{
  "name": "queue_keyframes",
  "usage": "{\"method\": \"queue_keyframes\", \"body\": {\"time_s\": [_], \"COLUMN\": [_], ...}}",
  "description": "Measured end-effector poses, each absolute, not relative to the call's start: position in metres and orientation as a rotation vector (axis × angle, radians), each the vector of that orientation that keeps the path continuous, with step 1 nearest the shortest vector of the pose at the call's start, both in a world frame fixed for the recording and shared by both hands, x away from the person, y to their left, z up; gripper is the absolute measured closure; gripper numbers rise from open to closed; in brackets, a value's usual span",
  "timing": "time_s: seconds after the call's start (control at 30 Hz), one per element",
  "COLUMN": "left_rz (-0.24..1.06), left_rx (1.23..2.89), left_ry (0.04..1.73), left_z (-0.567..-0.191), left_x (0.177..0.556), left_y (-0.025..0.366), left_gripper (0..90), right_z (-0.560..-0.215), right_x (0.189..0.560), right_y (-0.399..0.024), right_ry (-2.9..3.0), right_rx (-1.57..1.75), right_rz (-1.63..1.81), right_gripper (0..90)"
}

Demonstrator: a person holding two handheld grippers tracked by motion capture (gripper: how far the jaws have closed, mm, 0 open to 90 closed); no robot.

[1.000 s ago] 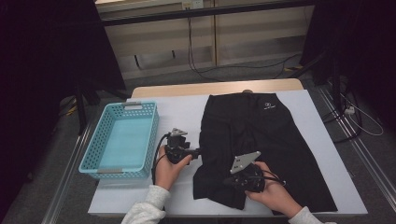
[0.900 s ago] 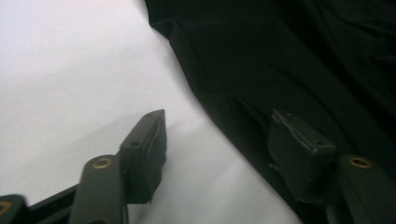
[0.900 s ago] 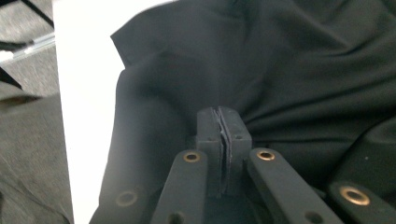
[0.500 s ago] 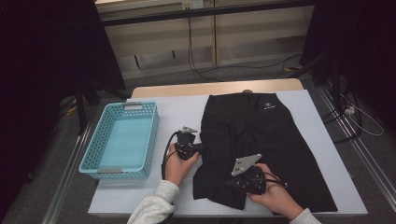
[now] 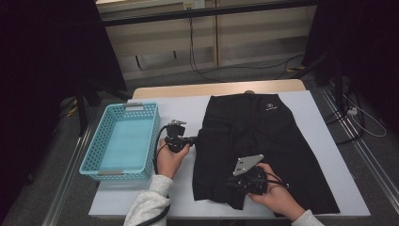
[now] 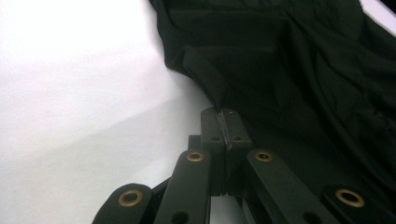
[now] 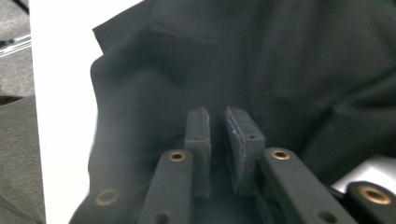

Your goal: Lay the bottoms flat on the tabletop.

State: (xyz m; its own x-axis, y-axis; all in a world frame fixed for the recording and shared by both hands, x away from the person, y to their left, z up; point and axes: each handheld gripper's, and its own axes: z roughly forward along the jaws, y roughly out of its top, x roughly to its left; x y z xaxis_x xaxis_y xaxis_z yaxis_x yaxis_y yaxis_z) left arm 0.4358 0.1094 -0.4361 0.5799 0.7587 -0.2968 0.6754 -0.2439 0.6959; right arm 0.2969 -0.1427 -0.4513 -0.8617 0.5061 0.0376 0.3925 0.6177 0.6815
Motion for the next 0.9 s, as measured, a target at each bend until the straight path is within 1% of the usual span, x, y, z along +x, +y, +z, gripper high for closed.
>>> {"method": "queue_keyframes", "body": {"time_s": [0.1, 0.13, 0.17, 0.2, 0.3, 0.33, 0.43, 0.57, 0.6, 0.63, 0.73, 0.77, 0.83, 0.9], "left_rz": [0.141, 0.174, 0.202, 0.216, 0.234, 0.235, 0.204, 0.212, 0.209, 0.206, 0.234, 0.236, 0.236, 0.238], "left_rx": [1.992, 1.993, 1.998, 1.998, 2.016, 2.010, 2.022, 2.050, 2.051, 2.058, 2.070, 2.073, 2.077, 2.078], "left_ry": [1.122, 1.114, 1.117, 1.123, 1.127, 1.134, 1.136, 1.137, 1.134, 1.132, 1.123, 1.112, 1.112, 1.111], "left_z": [-0.437, -0.438, -0.438, -0.439, -0.439, -0.439, -0.440, -0.442, -0.442, -0.442, -0.441, -0.441, -0.441, -0.441], "left_x": [0.435, 0.435, 0.435, 0.433, 0.427, 0.425, 0.421, 0.417, 0.417, 0.417, 0.416, 0.416, 0.413, 0.412], "left_y": [0.108, 0.108, 0.109, 0.110, 0.114, 0.116, 0.120, 0.119, 0.118, 0.118, 0.118, 0.117, 0.117, 0.118], "left_gripper": [89.8, 87.3, 74.6, 64.2, 42.7, 39.7, 35.5, 30.6, 30.0, 28.8, 21.9, 21.4, 21.2, 19.9], "right_z": [-0.451, -0.451, -0.451, -0.451, -0.451, -0.450, -0.449, -0.447, -0.447, -0.446, -0.445, -0.446, -0.449, -0.453], "right_x": [0.298, 0.298, 0.299, 0.299, 0.295, 0.294, 0.292, 0.293, 0.294, 0.297, 0.300, 0.301, 0.300, 0.299], "right_y": [-0.148, -0.150, -0.151, -0.152, -0.155, -0.157, -0.164, -0.169, -0.168, -0.166, -0.156, -0.151, -0.141, -0.136], "right_ry": [2.660, 2.656, 2.657, 2.665, 2.678, 2.682, 2.668, 2.666, 2.659, 2.650, 2.622, 2.624, 2.653, 2.671], "right_rx": [0.777, 0.795, 0.802, 0.795, 0.788, 0.777, 0.806, 0.846, 0.845, 0.849, 0.839, 0.828, 0.783, 0.732], "right_rz": [1.075, 1.076, 1.074, 1.062, 1.035, 1.023, 1.004, 0.976, 0.986, 1.019, 1.102, 1.115, 1.113, 1.042], "right_gripper": [76.1, 75.8, 75.6, 75.5, 75.7, 75.8, 76.3, 76.8, 75.8, 72.4, 67.4, 66.1, 66.0, 70.4]}}
